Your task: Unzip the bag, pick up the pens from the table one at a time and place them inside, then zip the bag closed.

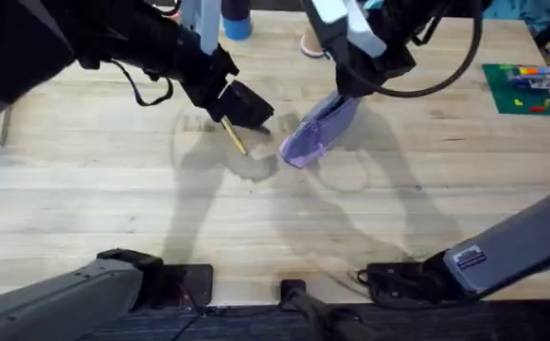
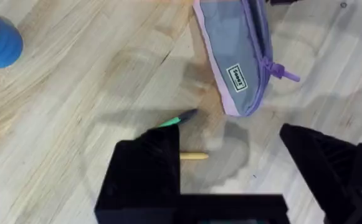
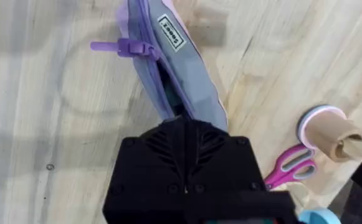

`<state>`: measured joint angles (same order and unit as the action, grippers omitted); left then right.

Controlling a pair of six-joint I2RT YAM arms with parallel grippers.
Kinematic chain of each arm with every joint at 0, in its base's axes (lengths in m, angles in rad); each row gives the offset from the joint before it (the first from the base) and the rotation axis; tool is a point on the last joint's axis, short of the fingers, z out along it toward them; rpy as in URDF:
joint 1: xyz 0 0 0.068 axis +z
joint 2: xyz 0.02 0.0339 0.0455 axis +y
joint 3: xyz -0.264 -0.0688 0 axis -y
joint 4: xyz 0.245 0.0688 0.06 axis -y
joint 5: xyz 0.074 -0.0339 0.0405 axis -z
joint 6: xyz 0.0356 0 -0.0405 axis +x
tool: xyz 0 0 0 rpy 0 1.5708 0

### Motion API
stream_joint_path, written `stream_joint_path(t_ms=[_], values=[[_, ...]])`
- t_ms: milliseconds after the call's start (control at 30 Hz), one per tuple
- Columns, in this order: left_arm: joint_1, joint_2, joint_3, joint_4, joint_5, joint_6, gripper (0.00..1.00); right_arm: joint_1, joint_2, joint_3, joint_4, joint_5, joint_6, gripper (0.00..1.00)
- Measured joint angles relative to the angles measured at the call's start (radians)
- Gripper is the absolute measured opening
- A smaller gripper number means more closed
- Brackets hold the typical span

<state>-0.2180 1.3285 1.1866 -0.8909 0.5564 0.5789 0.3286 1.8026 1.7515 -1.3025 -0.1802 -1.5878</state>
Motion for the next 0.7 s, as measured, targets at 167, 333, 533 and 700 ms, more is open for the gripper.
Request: stream_joint_path(t_ms=[167,333,533,700], values=[[0.0,0.0,0.0,0.0,0.0,0.0,0.995,0.0,0.037,0.0,0.0,0.0,-0.015,0.03],[0.0,0.0,0.0,0.0,0.0,0.0,0.995,0.0,0.097,0.0,0.0,0.0,-0.015,0.03],[0.0,0.0,0.0,0.0,0.0,0.0,0.995,0.0,0.154,0.0,0.013,0.0,-0.017,0.03],[0.0,0.0,0.0,0.0,0.0,0.0,0.994,0.0,0.202,0.0,0.027,0.0,-0.017,0.03]])
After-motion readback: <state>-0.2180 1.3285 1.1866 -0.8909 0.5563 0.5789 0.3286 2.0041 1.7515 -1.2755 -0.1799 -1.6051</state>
